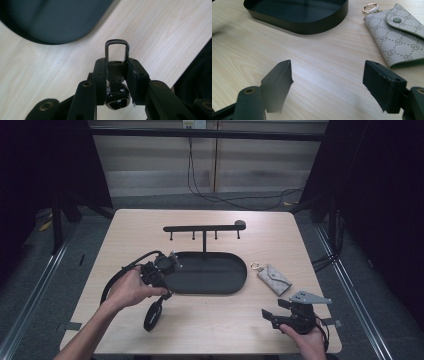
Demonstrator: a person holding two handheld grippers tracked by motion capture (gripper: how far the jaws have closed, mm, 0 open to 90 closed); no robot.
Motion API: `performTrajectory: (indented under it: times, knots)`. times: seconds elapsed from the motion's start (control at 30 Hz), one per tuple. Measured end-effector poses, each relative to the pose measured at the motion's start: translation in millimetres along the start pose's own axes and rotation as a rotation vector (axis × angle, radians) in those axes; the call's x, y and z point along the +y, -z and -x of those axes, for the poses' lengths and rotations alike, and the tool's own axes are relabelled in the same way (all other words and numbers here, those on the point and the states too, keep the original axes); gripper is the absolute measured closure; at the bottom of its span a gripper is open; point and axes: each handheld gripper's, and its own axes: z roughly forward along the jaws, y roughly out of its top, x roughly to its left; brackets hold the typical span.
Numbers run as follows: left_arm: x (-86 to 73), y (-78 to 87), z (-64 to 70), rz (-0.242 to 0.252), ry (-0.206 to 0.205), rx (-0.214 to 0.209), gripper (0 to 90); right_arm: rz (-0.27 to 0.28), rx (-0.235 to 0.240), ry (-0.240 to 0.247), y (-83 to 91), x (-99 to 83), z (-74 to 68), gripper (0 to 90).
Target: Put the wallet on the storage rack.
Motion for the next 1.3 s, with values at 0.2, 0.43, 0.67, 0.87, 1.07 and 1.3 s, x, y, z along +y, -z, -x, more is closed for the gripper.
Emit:
performTrajectory:
  times: [0.2,0.43,0.67,0.87,1.07,1.3]
  knots:
    - [-2.7,10.6,0.0,0.003,0.01,0.012,70.8,0.003,0.003,-0.004,0.0,0.1,0.3,23.5]
    - [-2.5,25.4,3.0,0.0,-0.001,0.029,70.8,0.007,0.001,0.004,1.9,-0.9,-0.8,23.5]
    - [-3.0,37.2,0.1,0.014,0.018,0.025,70.8,0.004,0.002,0.001,1.5,-0.8,-0.7,23.5]
    - [-4.3,40.1,-5.4,0.002,0.037,0.031,70.7,0.001,0.003,0.003,1.1,-0.8,-0.7,23.4]
    - [-4.1,45.4,-13.0,0.014,0.06,0.042,70.8,0.0,0.003,0.002,1.0,-0.9,-0.9,23.4]
    - [-2.2,55.5,-20.4,0.021,0.098,0.048,70.7,-0.001,0.004,0.002,1.1,-1.0,-0.6,23.3]
